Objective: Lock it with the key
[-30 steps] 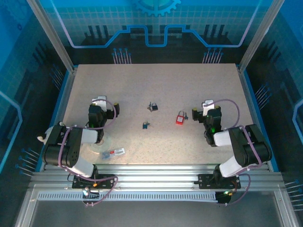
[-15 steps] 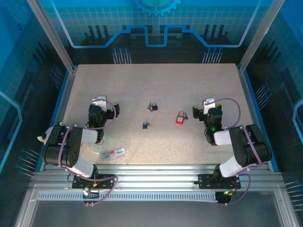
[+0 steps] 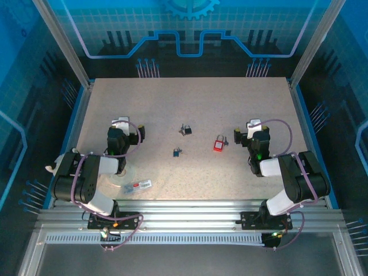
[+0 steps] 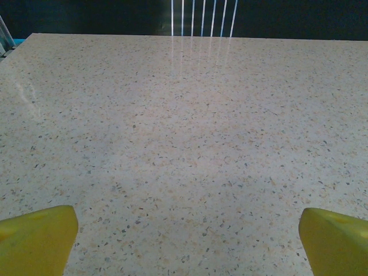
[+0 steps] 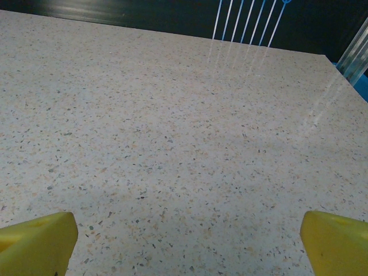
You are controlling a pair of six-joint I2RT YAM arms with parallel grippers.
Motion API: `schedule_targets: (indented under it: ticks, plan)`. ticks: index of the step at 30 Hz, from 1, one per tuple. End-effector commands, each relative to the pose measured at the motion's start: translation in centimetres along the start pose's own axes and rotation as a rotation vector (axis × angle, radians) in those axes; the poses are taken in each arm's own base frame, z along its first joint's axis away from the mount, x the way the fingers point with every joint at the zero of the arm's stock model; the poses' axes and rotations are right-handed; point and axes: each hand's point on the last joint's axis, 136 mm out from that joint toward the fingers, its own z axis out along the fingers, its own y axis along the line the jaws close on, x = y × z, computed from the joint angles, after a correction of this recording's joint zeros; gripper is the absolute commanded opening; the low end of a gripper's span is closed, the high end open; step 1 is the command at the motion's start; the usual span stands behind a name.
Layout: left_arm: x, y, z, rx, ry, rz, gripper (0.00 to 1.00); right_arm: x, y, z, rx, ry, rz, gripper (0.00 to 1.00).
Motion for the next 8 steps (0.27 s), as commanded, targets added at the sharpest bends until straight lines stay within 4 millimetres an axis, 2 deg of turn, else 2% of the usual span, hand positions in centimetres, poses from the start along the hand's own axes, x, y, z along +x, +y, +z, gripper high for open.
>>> schedule_targets:
  ticks: [1, 8]
  plan:
    - [0.25, 0.21, 0.03, 0.011, -0.001, -0.018, 0.99, -1.09, -0.17, 0.04, 0.015, -0.042, 0.002, 1.0]
    - [0.23, 0.24, 0.06, 0.023, 0.002, -0.025, 0.99, -1.09, -0.11, 0.03, 0.013, -0.042, 0.003, 1.0]
